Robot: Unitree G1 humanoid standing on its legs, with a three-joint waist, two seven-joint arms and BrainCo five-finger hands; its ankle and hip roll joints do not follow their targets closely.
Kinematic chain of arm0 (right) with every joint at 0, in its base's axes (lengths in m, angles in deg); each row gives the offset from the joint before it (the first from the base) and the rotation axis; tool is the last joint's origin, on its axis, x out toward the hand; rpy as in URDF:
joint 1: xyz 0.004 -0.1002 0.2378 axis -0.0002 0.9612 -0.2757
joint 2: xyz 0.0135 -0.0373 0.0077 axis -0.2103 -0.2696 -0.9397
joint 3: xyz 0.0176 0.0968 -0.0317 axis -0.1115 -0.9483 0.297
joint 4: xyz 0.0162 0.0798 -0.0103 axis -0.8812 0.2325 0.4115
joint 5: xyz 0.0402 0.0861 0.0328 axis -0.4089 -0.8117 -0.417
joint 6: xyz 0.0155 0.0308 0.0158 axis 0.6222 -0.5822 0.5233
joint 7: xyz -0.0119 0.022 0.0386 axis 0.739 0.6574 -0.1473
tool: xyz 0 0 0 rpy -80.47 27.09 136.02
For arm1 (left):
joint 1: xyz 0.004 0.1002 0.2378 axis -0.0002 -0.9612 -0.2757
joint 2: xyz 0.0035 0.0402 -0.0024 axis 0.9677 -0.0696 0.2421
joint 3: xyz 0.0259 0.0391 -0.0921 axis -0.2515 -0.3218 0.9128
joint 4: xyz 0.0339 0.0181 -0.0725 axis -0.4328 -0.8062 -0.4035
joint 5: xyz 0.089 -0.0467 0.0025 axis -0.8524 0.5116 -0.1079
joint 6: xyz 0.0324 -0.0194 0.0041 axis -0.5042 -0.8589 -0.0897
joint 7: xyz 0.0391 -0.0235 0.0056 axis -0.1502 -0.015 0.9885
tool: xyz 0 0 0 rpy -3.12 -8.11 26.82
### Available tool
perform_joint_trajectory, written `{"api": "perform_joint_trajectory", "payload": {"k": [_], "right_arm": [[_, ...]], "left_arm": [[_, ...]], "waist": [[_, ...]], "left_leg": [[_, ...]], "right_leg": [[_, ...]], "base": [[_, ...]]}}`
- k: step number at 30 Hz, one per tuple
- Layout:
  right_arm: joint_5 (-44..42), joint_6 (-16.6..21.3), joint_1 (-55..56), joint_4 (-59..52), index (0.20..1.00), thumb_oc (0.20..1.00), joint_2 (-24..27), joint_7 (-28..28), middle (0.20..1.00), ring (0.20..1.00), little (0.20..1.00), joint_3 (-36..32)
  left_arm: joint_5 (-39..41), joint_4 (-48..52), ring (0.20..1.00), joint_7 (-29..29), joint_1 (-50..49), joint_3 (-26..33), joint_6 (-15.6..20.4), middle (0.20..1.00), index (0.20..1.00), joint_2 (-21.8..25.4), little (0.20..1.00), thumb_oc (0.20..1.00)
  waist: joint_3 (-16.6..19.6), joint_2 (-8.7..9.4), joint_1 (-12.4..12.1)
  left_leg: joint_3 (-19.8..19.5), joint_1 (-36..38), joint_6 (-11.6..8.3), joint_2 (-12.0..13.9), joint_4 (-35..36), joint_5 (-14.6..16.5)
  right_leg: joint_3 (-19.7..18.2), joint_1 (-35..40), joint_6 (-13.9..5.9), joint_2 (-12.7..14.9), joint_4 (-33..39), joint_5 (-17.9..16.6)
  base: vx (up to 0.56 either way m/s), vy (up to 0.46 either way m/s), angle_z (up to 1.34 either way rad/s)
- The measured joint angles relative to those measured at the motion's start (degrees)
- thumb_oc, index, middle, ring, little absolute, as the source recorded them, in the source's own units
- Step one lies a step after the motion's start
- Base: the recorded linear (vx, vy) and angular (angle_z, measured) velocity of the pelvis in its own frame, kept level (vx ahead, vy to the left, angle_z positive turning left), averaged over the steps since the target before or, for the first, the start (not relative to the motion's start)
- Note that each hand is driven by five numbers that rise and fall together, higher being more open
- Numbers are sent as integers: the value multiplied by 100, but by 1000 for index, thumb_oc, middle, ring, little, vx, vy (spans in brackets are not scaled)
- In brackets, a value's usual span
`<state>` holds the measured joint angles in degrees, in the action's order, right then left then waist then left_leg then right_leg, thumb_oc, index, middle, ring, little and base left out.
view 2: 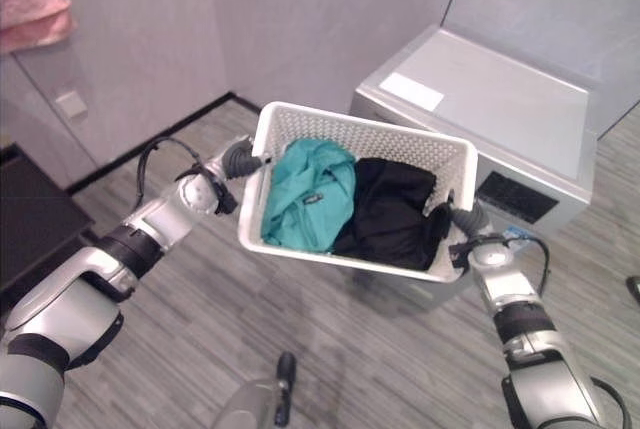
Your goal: Grab the laundry basket,head to the washer,open it,put in the laundry and shut it.
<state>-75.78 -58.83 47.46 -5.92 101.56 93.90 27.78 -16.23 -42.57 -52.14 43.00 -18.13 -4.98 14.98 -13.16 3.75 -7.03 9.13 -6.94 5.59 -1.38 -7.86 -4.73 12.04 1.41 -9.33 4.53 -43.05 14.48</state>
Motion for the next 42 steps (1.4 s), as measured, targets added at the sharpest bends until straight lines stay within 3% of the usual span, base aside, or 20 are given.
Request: {"api": "perform_joint_trajectory", "payload": {"k": [1,2,3,6,8,9,11,13,14,15,16,18,21,23,26,29,36,42], "right_arm": [[2,-11,23,12,200,200,-22,2,200,200,200,6],[7,-16,-35,47,200,200,-47,-1,200,200,200,4],[42,-15,-88,78,200,200,-96,-5,200,200,200,16],[103,-13,-164,75,200,200,-89,-147,200,200,200,62],[99,-46,-210,67,200,200,-95,-292,200,200,200,290],[99,-60,-238,65,200,200,-96,-402,200,200,200,440],[97,-115,-333,112,200,200,-96,-456,200,200,200,565],[101,-182,-553,117,200,200,-88,-496,200,200,200,691],[100,-220,-662,116,200,200,-87,-501,200,200,200,758],[126,-244,-749,-69,200,200,-84,-516,200,200,200,804],[136,-244,-749,-121,200,200,-84,-516,200,200,200,812],[164,-246,-754,-197,200,200,-84,-520,200,200,200,875],[130,-213,-870,-405,200,200,-74,-618,200,200,200,964],[96,-187,-1034,-350,200,200,-47,-627,200,200,200,1003],[7,-180,-1551,-197,200,200,202,-632,200,200,200,1331],[-24,-172,-2177,128,200,200,366,-592,200,200,200,1415],[-197,-159,-3191,633,200,200,769,-476,200,200,200,1425],[-366,32,-3790,805,200,200,1388,-396,200,200,200,1567]], "left_arm": [[2,47,200,6,8,11,41,200,200,12,200,200],[12,41,200,9,21,10,39,200,200,45,200,200],[40,47,200,8,19,6,21,200,200,100,200,200],[114,112,200,58,143,106,-2,200,200,203,200,200],[124,111,200,-28,171,132,-17,200,200,348,200,200],[123,85,200,-162,164,115,-21,200,200,445,200,200],[122,72,200,-190,169,65,-25,200,200,508,200,200],[129,8,200,-184,192,-29,-75,200,200,627,200,200],[132,-29,200,-186,213,-38,-101,200,200,685,200,200],[132,-57,200,-188,244,-39,-123,200,200,837,200,200],[132,-55,200,-188,268,-39,-112,200,200,875,200,200],[115,-65,200,-198,387,-51,-106,200,200,953,200,200],[79,-82,200,-209,616,-78,-99,200,200,1209,200,200],[78,-210,200,-199,775,-85,-104,200,200,1184,200,200],[87,-601,200,-178,1193,-307,-106,200,200,1125,200,200],[101,-784,200,63,1499,-325,-107,200,200,974,200,200],[196,-1052,200,201,2534,-502,-42,200,200,788,200,200],[390,-1075,200,332,2846,-514,151,200,200,634,200,200]], "waist": [[-21,34,74],[-29,34,73],[-25,-51,27],[-26,-151,-6],[-34,-177,-15],[-44,-284,-24],[-47,-358,-49],[-36,-329,-256],[-35,-328,-316],[-27,-312,-355],[-20,-300,-392],[-2,-222,-537],[29,110,-615],[50,63,-571],[49,95,-539],[51,102,-442],[160,161,-38],[291,-75,52]], "left_leg": [[-14,206,220,-134,-172,284],[54,266,302,-146,-308,484],[133,416,374,-127,-546,811],[109,784,379,-114,-592,1022],[102,935,377,-91,-561,1088],[120,1032,356,-43,-527,1078],[124,1052,277,29,-467,1071],[293,1079,66,90,-372,1070],[394,1076,32,112,-356,1070],[471,1029,-8,104,-310,1094],[469,1017,-22,117,-314,1097],[523,950,-145,187,-310,1055],[429,699,-384,211,-373,949],[223,471,-534,480,-452,854],[-25,273,-742,726,-397,705],[-89,211,-827,871,-375,632],[-15,219,-786,844,-416,635],[-29,301,-783,772,-350,629]], "right_leg": [[-4,-290,-195,348,-791,-245],[34,-428,-271,547,-1119,-467],[272,-574,-179,914,-1444,-709],[1032,-509,-97,1538,-1120,-780],[1248,-469,-91,1664,-752,-754],[1498,-389,24,1782,-192,-738],[1542,-406,176,1752,351,-775],[1387,-303,228,1684,1633,-927],[1217,-246,151,1636,2103,-995],[803,-142,20,1612,2851,-1204],[690,-85,-8,1604,3135,-1270],[589,89,-7,1578,3380,-1393],[716,521,-67,1230,4166,-1797],[901,558,48,926,4381,-1944],[1067,473,272,618,4473,-1897],[1115,446,325,479,4506,-1874],[1057,453,397,502,4523,-1953],[1046,488,371,541,4542,-1990]], "base": [[293,253,13],[250,168,-8],[285,130,-22],[168,10,-4],[114,-95,3],[5,-144,14],[2,-215,13],[42,-385,-25],[51,-380,-45],[19,-290,-32],[4,-298,-31],[25,-254,-19],[29,-176,1],[0,-141,31],[-2,-99,24],[27,-34,9],[29,14,-5],[28,4,-1]]}}
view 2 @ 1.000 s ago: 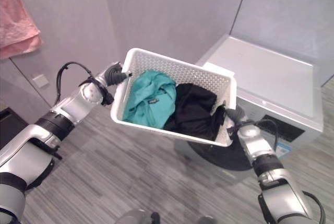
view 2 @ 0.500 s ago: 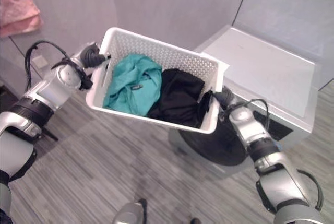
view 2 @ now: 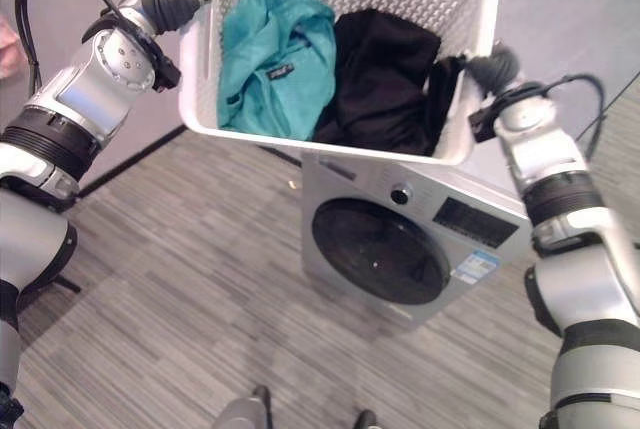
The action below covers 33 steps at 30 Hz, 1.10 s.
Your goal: Grab the laundry basket,head to the washer,open it,put in the laundry and shut it.
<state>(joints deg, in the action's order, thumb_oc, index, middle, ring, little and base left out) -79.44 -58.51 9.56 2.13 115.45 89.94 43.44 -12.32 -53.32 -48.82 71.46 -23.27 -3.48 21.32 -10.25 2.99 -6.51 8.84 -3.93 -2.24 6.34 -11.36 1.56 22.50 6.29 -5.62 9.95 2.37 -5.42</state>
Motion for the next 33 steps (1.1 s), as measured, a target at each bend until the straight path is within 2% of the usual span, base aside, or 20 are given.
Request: {"api": "perform_joint_trajectory", "payload": {"k": [6,10,13,14,15,16,18,19,20,22,23,24,25,26,28,29,30,31,32,33], "right_arm": [[-29,57,360,0,200,200,60,20,200,200,200,-75],[-64,192,945,-160,200,200,103,-2,200,200,200,-293],[-196,260,1454,-264,200,200,103,-104,200,200,200,-326],[-210,269,1523,-271,200,200,89,-113,200,200,200,-308],[-214,265,1535,-241,200,200,71,-113,200,200,200,-231],[-214,275,1534,-251,200,200,65,-111,200,200,200,-230],[-205,257,1538,-283,200,200,-17,-110,200,200,200,-202],[-201,251,1540,-250,200,200,12,-97,200,200,200,-169],[-195,245,1506,-183,200,200,140,-92,200,200,200,-169],[-197,257,1483,-133,200,200,141,-90,200,200,200,-148],[-214,238,1250,-90,200,200,31,-239,200,200,200,-57],[-215,248,1116,-44,200,200,-11,-250,200,200,200,55],[-202,267,861,153,200,200,-74,-247,200,200,200,236],[-194,283,700,372,200,200,-176,-234,200,200,200,359],[-100,298,642,589,200,200,-352,-222,200,200,200,337],[-77,291,610,658,200,200,-441,-226,200,200,200,347],[-28,259,643,703,200,200,-496,-229,200,200,200,351],[24,252,657,740,200,200,-499,-233,200,200,200,324],[20,269,727,702,200,200,-603,-209,200,200,200,153],[51,235,771,619,200,200,-687,-238,200,200,200,142]], "left_arm": [[25,59,200,-16,-157,-38,121,200,200,-106,200,200],[21,286,200,-53,-248,-173,128,200,200,-121,200,200],[11,291,200,-157,-287,-392,132,200,200,-120,200,200],[13,347,200,-211,-306,-400,128,200,200,-120,200,200],[26,350,200,-257,-313,-401,125,200,200,-120,200,200],[42,348,200,-257,-345,-402,123,200,200,-118,200,200],[121,482,200,-263,-666,-422,103,200,200,-10,200,200],[154,471,200,-263,-677,-471,118,200,200,-27,200,200],[158,580,200,-265,-618,-489,155,200,200,-25,200,200],[157,539,200,-270,-498,-618,178,200,200,-26,200,200],[215,397,200,-250,-394,-639,152,200,200,88,200,200],[212,294,200,-255,-355,-634,165,200,200,137,200,200],[207,137,200,-277,-268,-678,186,200,200,174,200,200],[202,78,200,-290,-259,-704,190,200,200,145,200,200],[197,-15,200,-332,-243,-901,256,200,200,223,200,200],[197,-36,200,-369,-243,-929,250,200,200,230,200,200],[197,-20,200,-383,-272,-953,247,200,200,227,200,200],[191,-5,200,-380,-265,-959,253,200,200,227,200,200],[181,-20,200,-382,-288,-952,245,200,200,234,200,200],[145,-47,200,-396,-323,-952,218,200,200,257,200,200]], "waist": [[13,-47,218],[16,-45,296],[15,-41,360],[8,-53,340],[-20,-16,243],[-65,41,239],[-81,112,169],[-85,131,175],[-118,187,120],[-105,149,70],[-105,113,-17],[-103,117,-24],[-114,73,-77],[-101,50,-124],[-41,7,-284],[-5,-4,-387],[118,-24,-398],[191,-88,-324],[172,-240,-381],[182,-260,-322]], "left_leg": [[-50,195,-22,13,159,-13],[-115,181,-102,115,176,-41],[-192,165,-317,438,119,-29],[-181,173,-423,605,56,-61],[-259,-115,-490,887,-567,-58],[-404,-459,-447,1009,-1203,-137],[-536,-1014,-175,1129,-2182,-300],[-602,-1142,-228,947,-2153,-221],[-715,-1240,-304,482,-1609,-138],[-707,-1326,-321,141,-950,-137],[-662,-1448,-344,-179,-245,-204],[-690,-1473,-358,-280,45,-229],[-641,-1562,-280,-384,317,-315],[-575,-1540,-260,-394,386,-318],[-641,-1426,-45,-433,82,-374],[-732,-1295,79,-484,-121,-291],[-773,-1090,126,-488,14,-342],[-793,-890,375,-602,77,-411],[-803,-669,638,-527,172,-654],[-669,-411,681,-565,294,-662]], "right_leg": [[10,167,-14,-25,12,137],[22,166,41,-170,5,187],[3,163,269,-506,-33,365],[-25,123,437,-670,-138,499],[-251,-106,696,-958,-536,793],[-289,-206,691,-1022,-759,941],[-280,-52,840,-1076,-810,1006],[-256,-7,865,-1094,-754,1033],[-227,-68,827,-1032,-652,1014],[-275,-47,796,-1132,-469,951],[-338,-9,859,-1278,-295,902],[-365,22,870,-1327,-242,875],[-384,152,888,-1464,-125,924],[-453,255,980,-1532,-106,973],[-678,385,952,-1577,-331,1286],[-802,384,911,-1523,-600,1519],[-791,375,922,-1486,-865,1644],[-751,273,697,-1448,-1331,1862],[-568,-564,372,-1083,-3302,1988],[-410,-1041,121,-673,-4602,1758]], "base": [[27,-105,5],[46,-232,3],[35,-331,-4],[10,-400,-31],[16,-276,-24],[76,-171,-19],[120,40,-2],[233,104,8],[160,64,14],[182,111,-11],[301,152,-33],[356,128,-51],[426,163,-40],[440,156,-38],[471,172,-47],[396,223,-51],[354,273,-22],[202,201,-17],[253,118,-20],[152,6,-30]]}}
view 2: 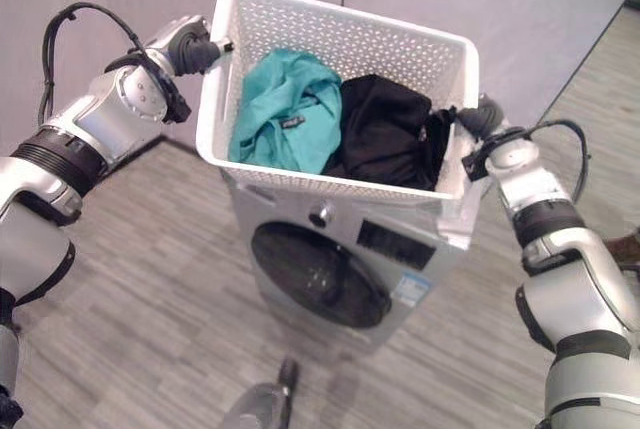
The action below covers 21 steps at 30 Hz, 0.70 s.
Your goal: Grab the laundry basket,head to the washer,open it,put in the laundry and shut it.
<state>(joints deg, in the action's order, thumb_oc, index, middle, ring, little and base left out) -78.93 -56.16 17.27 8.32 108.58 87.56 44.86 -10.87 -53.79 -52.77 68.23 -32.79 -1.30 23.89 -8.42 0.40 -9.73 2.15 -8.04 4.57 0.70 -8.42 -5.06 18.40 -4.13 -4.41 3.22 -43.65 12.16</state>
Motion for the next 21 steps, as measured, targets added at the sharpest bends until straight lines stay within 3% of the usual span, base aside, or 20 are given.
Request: {"api": "perform_joint_trajectory", "payload": {"k": [1,2,3,4,5,7,9,11,12,16,21], "right_arm": [[55,-7,18,5,200,200,-6,-21,200,200,200,37],[89,3,16,103,200,200,2,-30,200,200,200,32],[88,5,13,134,200,200,30,-30,200,200,200,26],[83,32,0,194,200,200,57,-41,200,200,200,-64],[91,33,-72,212,200,200,91,-87,200,200,200,-116],[91,2,-95,235,200,200,99,-105,200,200,200,-101],[91,-1,-84,251,200,200,100,-115,200,200,200,-81],[89,-33,-3,255,200,200,92,-134,200,200,200,-68],[96,-46,102,212,200,200,94,-155,200,200,200,-148],[117,-98,274,-7,200,200,181,-153,200,200,200,-368],[204,-107,628,-499,200,200,243,-124,200,200,200,-750]], "left_arm": [[-3,-7,200,-2,-20,0,-6,200,200,-4,200,200],[-12,24,200,-5,-34,21,-5,200,200,-11,200,200],[-25,49,200,-4,1,24,8,200,200,-19,200,200],[-85,28,200,-2,44,25,50,200,200,-48,200,200],[-157,-72,200,-15,46,13,34,200,200,-106,200,200],[-185,-209,200,-21,48,-124,33,200,200,-186,200,200],[-213,-218,200,-49,26,-144,-1,200,200,-256,200,200],[-225,-107,200,-52,-47,-98,-47,200,200,-248,200,200],[-235,110,200,-37,-159,-47,-107,200,200,-203,200,200],[-299,277,200,-43,-324,85,-97,200,200,-194,200,200],[-450,326,200,-61,-488,104,-97,200,200,-222,200,200]], "waist": [[7,11,51],[21,-18,104],[22,-24,121],[8,-49,150],[-27,-109,230],[-10,-48,266],[-19,4,256],[15,169,69],[93,294,-64],[101,285,32],[116,280,283]], "left_leg": [[20,199,55,-76,103,43],[2,429,56,-158,288,42],[-21,437,80,-185,291,69],[-84,444,82,-190,292,109],[-162,474,58,-189,289,159],[-155,510,1,-178,276,200],[-32,694,-127,-124,369,335],[69,881,-251,-154,455,421],[94,901,-361,-164,444,508],[-10,846,-510,87,327,610],[-40,745,-586,212,261,648]], "right_leg": [[62,-88,-34,278,-186,116],[170,-45,-78,660,396,331],[145,-60,-103,795,744,345],[142,-90,-192,1026,1447,264],[253,35,-179,1164,2259,-33],[230,147,-199,1266,3020,-537],[317,352,-264,1207,3224,-876],[328,563,-260,1098,3490,-1300],[428,808,-245,977,3972,-1404],[500,1030,-99,618,4390,-1481],[548,1000,8,458,4432,-1444]], "base": [[200,-9,-7],[80,-25,9],[154,-64,17],[159,-94,26],[134,-88,35],[113,-89,30],[93,-95,14],[44,-90,-17],[20,-76,-24],[14,-62,-5],[17,-45,1]]}}
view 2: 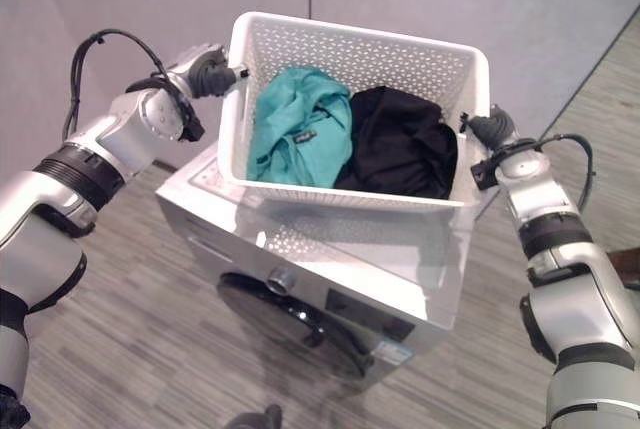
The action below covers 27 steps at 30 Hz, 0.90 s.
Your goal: Grab the laundry basket,head to the washer,open it,put in the laundry and shut it.
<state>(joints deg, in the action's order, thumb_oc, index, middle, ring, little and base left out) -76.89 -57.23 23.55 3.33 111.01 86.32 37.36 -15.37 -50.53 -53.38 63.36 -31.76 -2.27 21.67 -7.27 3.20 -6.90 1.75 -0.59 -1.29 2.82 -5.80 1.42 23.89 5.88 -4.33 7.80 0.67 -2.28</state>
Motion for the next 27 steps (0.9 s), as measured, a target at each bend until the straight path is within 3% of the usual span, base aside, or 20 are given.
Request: {"api": "perform_joint_trajectory", "payload": {"k": [1,2,3,6,9,19,27], "right_arm": [[10,14,262,-251,200,200,32,21,200,200,200,-240],[9,30,371,-360,200,200,58,25,200,200,200,-328],[22,33,499,-456,200,200,79,29,200,200,200,-467],[104,135,890,-574,200,200,97,19,200,200,200,-835],[94,138,1119,-421,1000,1000,96,13,1000,1000,1000,-913],[-146,148,1299,369,1000,1000,204,30,1000,1000,1000,-964],[-290,156,1191,627,1000,1000,372,38,1000,1000,1000,-896]], "left_arm": [[0,27,200,-2,-8,19,-7,200,200,-29,200,200],[0,50,504,-2,-8,46,-3,504,504,-24,504,504],[-11,163,1000,-3,-8,49,-22,1000,1000,-23,1000,1000],[-130,235,1000,-4,-8,52,-1,1000,1000,-16,1000,1000],[-188,151,1000,-3,4,51,-7,1000,1000,15,1000,1000],[-209,-96,1000,213,412,39,-26,1000,1000,361,1000,1000],[70,-296,1000,309,756,52,12,1000,1000,326,1000,1000]], "waist": [[16,17,13],[26,31,14],[42,51,4],[129,86,-16],[257,140,-17],[327,151,-9],[507,-34,2]], "left_leg": [[-1,-38,-20,39,-4,2],[-1,-57,-31,40,-7,2],[-7,-76,-37,47,-7,-2],[-49,-100,-38,45,-4,-1],[-103,-137,-39,31,-6,-2],[-162,-204,-74,11,17,-28],[-290,-373,-79,-56,18,-64]], "right_leg": [[3,-24,6,-5,9,3],[4,-44,13,-3,8,6],[9,-61,19,-7,8,5],[37,-65,23,1,12,8],[63,-67,19,5,51,4],[170,-35,26,1,137,-27],[319,-87,1,7,253,-79]], "base": [[0,0,0],[24,-33,1],[0,0,0],[25,-22,6],[50,-27,6],[28,-10,5],[21,27,10]]}}
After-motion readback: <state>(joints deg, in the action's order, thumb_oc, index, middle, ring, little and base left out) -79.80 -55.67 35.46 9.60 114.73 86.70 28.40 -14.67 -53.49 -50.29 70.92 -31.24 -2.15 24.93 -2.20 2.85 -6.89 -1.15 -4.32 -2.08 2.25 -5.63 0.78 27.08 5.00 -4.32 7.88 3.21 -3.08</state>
